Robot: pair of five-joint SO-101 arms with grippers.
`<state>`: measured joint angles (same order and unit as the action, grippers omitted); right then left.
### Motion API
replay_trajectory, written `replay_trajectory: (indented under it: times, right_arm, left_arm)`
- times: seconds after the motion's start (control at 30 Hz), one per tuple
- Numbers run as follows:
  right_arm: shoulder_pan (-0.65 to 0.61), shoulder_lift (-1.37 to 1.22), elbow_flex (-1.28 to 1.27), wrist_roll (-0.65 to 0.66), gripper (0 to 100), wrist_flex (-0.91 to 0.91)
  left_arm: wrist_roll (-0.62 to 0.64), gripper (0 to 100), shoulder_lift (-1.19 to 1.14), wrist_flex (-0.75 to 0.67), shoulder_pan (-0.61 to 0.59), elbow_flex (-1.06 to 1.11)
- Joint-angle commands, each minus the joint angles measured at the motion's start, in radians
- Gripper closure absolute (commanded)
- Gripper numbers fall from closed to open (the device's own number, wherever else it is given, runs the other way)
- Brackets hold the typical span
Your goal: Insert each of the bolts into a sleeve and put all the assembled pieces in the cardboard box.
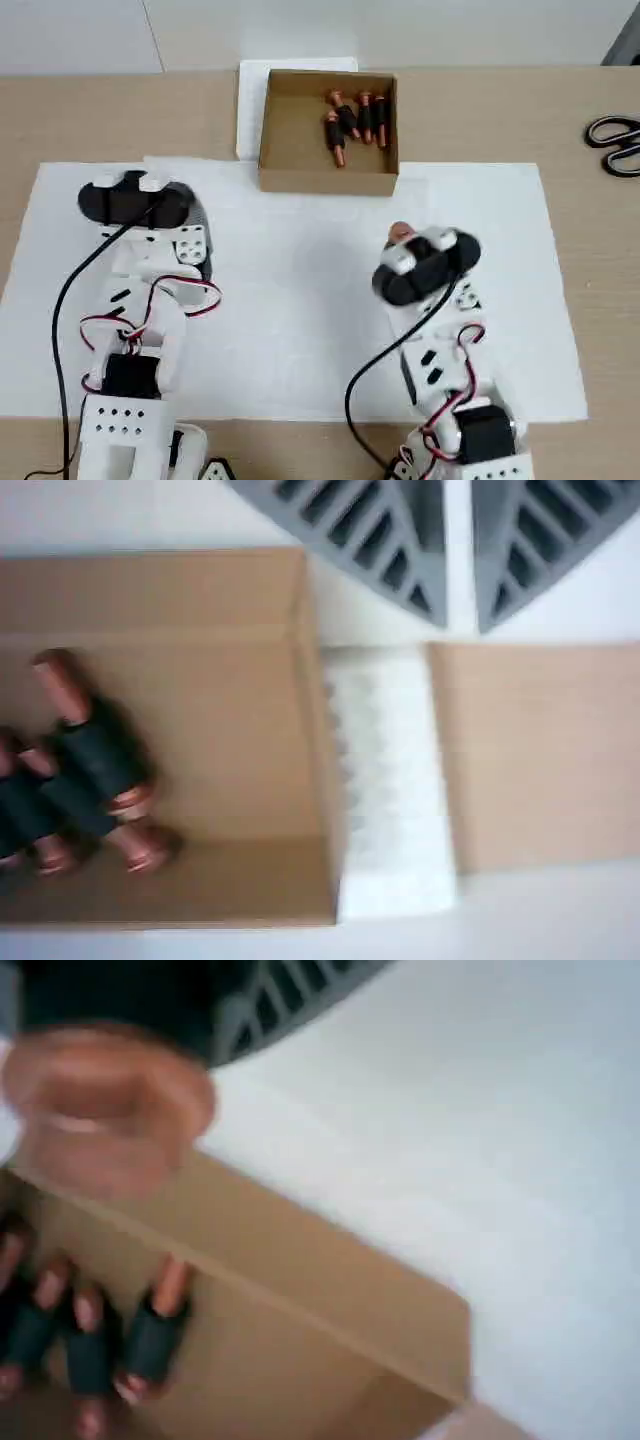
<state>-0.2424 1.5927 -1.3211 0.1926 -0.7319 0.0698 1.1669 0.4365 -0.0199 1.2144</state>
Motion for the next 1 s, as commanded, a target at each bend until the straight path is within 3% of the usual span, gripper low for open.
replay_trajectory:
  times: [0.0, 0.17, 0.5, 0.77, 0.97]
  right_arm:
    - [0.016, -0.249, 0.161, 0.009, 99.5, 0.062]
    - [0.03, -0.679, 0.407, 0.009, 99.5, 0.217]
    - [0.024, -1.552, 1.135, 0.012, 99.5, 0.223]
    - [0.022, -2.074, 1.671, 0.011, 99.5, 0.222]
    - [0.005, -2.356, 1.989, 0.009, 99.4, 0.173]
  left_arm:
    - [0.005, 99, 0.017, -0.021, -0.035, 0.007]
    - [0.005, 99, 0.018, -0.02, -0.055, 0.007]
    - [-0.015, 99, 0.018, -0.02, -0.057, 0.004]
    - [-0.13, 99, 0.018, -0.02, -0.057, 0.008]
    - [-0.149, 99, 0.018, -0.02, -0.057, 0.01]
